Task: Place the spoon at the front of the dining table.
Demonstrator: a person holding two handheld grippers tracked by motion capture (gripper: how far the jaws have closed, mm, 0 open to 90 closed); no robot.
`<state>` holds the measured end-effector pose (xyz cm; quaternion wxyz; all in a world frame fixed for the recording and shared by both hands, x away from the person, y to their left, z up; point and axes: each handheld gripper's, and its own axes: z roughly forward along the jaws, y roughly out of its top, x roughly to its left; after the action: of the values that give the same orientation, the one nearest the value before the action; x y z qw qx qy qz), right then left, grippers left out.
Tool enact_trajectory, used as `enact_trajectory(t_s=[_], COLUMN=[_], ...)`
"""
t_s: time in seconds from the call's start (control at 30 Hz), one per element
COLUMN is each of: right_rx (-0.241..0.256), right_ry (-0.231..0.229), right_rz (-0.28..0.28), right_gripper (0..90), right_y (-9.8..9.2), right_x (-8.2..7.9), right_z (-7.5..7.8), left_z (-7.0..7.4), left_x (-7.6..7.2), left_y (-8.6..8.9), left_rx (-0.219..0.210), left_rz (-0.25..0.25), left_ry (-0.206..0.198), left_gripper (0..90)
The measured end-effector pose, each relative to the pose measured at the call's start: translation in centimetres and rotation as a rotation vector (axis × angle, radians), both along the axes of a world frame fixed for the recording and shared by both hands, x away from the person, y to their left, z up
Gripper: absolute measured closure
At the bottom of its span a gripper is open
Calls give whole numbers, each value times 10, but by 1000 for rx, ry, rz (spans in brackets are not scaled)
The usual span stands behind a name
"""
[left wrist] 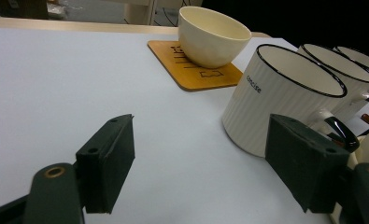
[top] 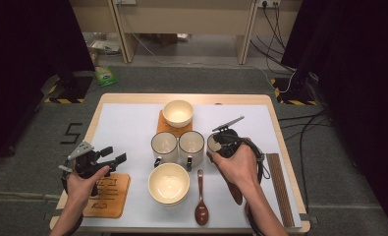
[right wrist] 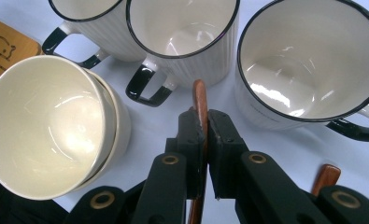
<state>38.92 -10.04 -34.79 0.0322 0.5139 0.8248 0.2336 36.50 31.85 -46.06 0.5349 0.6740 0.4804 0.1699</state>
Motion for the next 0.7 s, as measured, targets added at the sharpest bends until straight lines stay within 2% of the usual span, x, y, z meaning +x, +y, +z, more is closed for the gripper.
enact_trajectory(t_s=[0.7], right_rx=[13], right_ry=[-12], right_rz=[-12], right_gripper=[843], right_y=[0], right_x=[10], right_z=[4], left_z=[0], left_x=[0], left_y=[0], left_rx=[-3], left_rz=[2], left_ry=[4], left_gripper=[235])
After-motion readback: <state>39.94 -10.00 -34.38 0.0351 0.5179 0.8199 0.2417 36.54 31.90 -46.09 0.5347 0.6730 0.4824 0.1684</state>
